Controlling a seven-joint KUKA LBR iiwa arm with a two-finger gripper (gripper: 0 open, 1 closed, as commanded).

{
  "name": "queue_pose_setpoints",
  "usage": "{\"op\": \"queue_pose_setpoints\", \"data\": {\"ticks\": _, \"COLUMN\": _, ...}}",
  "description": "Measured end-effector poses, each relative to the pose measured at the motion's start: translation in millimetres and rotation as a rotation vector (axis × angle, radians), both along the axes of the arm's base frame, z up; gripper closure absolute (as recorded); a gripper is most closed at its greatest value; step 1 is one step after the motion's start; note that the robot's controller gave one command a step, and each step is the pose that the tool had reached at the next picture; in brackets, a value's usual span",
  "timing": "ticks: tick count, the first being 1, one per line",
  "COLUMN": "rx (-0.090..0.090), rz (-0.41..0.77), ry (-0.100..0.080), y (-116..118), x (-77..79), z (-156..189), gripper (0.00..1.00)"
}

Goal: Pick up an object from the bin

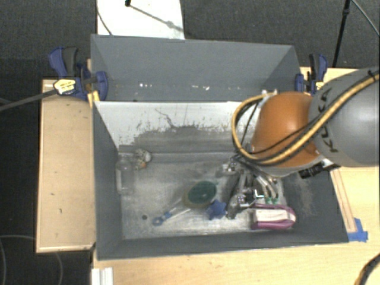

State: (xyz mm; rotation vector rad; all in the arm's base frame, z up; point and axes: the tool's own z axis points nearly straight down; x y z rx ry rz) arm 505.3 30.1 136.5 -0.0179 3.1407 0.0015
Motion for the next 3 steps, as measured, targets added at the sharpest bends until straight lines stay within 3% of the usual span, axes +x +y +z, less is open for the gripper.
{"op": "queue_pose_setpoints", "data": {"ticks": 1, "rx": 0.002, "rz": -0.154, "ry": -0.006, "y": 45, "x": 7.8, "z": -66, "gripper": 0.00}}
{"op": "queue_pose_setpoints", "data": {"ticks": 2, "rx": 0.002, "rz": -0.157, "ry": -0.013, "y": 44, "x": 10.5, "z": -62, "gripper": 1.00}}
{"op": "queue_pose_setpoints", "data": {"ticks": 3, "rx": 0.002, "rz": -0.094, "ry": -0.007, "y": 50, "x": 20.4, "z": 90, "gripper": 1.00}}
